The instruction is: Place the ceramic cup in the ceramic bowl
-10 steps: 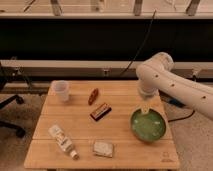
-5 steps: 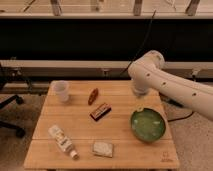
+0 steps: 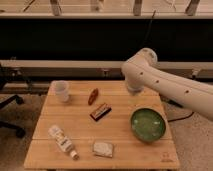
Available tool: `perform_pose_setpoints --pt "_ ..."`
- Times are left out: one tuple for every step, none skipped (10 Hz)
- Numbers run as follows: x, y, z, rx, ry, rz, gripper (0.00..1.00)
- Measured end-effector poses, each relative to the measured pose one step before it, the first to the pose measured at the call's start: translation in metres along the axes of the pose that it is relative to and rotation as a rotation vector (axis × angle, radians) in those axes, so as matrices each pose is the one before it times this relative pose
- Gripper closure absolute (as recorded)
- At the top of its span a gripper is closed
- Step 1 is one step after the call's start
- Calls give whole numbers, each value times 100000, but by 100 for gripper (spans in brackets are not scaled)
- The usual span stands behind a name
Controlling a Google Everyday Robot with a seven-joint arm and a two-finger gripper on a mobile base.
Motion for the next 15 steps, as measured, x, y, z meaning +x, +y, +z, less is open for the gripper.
perform_pose_setpoints --pt "-489 -683 -138 705 41 -310 20" --pt "-170 -336 -34 311 57 -184 20" --pt "-139 25 -41 19 415 -443 20" --pt "-212 -58 -94 685 178 -412 20" --pt "-272 -71 19 889 399 -301 20" --pt "-1037 -541 -138 1365 363 -710 20" --pt "-1226 -719 -104 871 44 -1097 20" --pt "-117 -70 -8 195 159 74 20" --pt "-159 -117 -26 469 512 -468 20" --pt "-469 -304 -16 873 650 -978 20" --pt "-593 -292 20 546 230 -556 20" --pt "-274 -199 49 526 434 182 20" --pt "-694 -319 -5 586 267 -291 20" --pt "-922 -352 -29 766 170 -828 20" --pt "-636 -226 10 637 234 -590 20"
